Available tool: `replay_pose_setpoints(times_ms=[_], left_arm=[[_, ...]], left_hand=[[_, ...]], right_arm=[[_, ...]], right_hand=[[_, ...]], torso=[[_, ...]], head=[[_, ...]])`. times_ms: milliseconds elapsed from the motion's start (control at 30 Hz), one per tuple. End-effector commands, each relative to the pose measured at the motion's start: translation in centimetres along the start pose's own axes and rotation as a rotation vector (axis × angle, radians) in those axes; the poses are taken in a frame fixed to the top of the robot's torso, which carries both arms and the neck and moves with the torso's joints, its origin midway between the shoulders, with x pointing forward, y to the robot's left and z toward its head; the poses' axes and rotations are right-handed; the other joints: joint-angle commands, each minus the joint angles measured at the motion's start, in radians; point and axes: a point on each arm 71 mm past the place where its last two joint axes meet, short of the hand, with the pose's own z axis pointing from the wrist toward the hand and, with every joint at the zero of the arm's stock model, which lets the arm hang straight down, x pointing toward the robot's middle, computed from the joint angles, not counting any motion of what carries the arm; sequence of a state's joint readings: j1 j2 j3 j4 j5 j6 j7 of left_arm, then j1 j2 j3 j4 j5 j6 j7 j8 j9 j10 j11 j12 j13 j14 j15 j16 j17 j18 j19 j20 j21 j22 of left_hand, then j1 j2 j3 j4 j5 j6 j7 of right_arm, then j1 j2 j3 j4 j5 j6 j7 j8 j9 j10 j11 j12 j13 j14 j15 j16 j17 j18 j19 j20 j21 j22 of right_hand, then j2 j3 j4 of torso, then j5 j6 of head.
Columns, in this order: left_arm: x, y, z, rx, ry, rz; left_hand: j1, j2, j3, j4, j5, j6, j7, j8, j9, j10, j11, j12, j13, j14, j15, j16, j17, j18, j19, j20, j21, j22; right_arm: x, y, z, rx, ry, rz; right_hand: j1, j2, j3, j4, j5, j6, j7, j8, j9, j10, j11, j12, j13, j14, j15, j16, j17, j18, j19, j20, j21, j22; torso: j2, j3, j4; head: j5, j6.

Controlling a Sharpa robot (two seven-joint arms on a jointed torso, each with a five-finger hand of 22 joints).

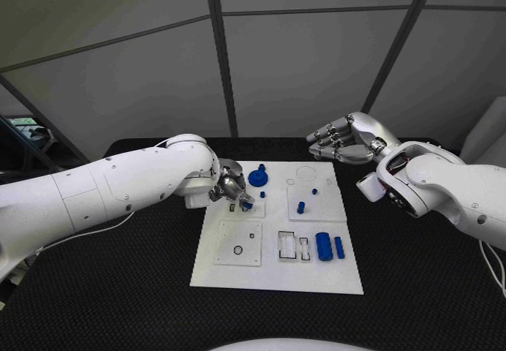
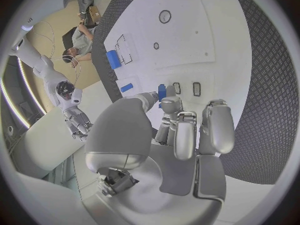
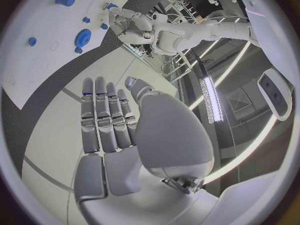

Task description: Assemble the parts on the task board

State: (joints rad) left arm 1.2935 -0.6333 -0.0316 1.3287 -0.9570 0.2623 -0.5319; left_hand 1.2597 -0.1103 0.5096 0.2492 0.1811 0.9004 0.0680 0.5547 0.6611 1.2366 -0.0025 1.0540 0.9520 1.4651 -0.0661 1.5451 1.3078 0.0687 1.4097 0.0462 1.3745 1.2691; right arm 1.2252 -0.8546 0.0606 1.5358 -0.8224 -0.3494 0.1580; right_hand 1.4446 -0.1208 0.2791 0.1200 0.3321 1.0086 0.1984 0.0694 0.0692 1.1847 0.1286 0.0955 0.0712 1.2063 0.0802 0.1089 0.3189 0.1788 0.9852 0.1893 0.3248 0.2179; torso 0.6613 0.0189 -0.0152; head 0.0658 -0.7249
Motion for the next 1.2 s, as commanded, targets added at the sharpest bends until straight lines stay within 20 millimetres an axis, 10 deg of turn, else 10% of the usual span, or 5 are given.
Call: replay_pose_setpoints(times_ms=[33,533,1200], left_arm=[[-0.3,-0.2,-0.4,0.027,-0.063,-0.086],[0.9,0.9,-1.3,0.021,-0.216,-0.078],[2.1,0.3,0.6,-0.004,-0.228,-0.018]], left_hand=[[-0.023,-0.001,0.181,-0.171,0.003,-0.006,-0.002,0.006,0.005,-0.005,-0.005,-0.006,-0.006,0.096,0.001,0.0,0.237,-0.001,-0.002,0.0,-0.004,0.001],[-0.051,-0.011,0.217,-0.2,0.007,-0.005,-0.004,0.016,0.017,0.013,-0.007,0.01,0.007,0.101,-0.001,0.013,0.25,-0.005,0.012,-0.002,0.011,0.026],[-0.059,-0.014,0.223,-0.204,0.01,-0.005,-0.004,0.018,0.019,0.014,-0.008,0.01,0.006,0.102,-0.002,0.015,0.253,-0.006,0.014,-0.002,0.013,0.03]], right_arm=[[-0.1,0.0,0.1,-0.004,0.005,-0.005],[-0.6,-0.3,0.0,-0.003,-0.024,-0.014],[-0.6,-0.4,0.2,-0.006,-0.025,-0.017]], right_hand=[[-0.001,0.005,0.001,-0.006,0.005,0.005,0.002,0.0,0.001,0.006,0.001,0.003,-0.001,0.005,0.0,-0.004,-0.002,0.003,0.004,0.0,-0.005,-0.001],[-0.008,0.003,-0.001,-0.003,0.008,0.004,0.003,0.0,0.0,0.005,0.002,0.003,-0.002,0.004,0.001,-0.006,-0.003,0.003,0.004,0.001,-0.009,-0.004],[-0.013,0.003,-0.002,-0.001,0.009,0.004,0.003,0.0,0.0,0.004,0.002,0.003,-0.003,0.004,0.002,-0.007,-0.004,0.003,0.005,0.001,-0.011,-0.005]], torso=[[-0.001,0.002,0.0074],[-0.014,0.0148,0.0305],[-0.013,0.013,0.0326]], head=[[-0.001,-0.001],[0.0,-0.019],[-0.002,-0.021]])
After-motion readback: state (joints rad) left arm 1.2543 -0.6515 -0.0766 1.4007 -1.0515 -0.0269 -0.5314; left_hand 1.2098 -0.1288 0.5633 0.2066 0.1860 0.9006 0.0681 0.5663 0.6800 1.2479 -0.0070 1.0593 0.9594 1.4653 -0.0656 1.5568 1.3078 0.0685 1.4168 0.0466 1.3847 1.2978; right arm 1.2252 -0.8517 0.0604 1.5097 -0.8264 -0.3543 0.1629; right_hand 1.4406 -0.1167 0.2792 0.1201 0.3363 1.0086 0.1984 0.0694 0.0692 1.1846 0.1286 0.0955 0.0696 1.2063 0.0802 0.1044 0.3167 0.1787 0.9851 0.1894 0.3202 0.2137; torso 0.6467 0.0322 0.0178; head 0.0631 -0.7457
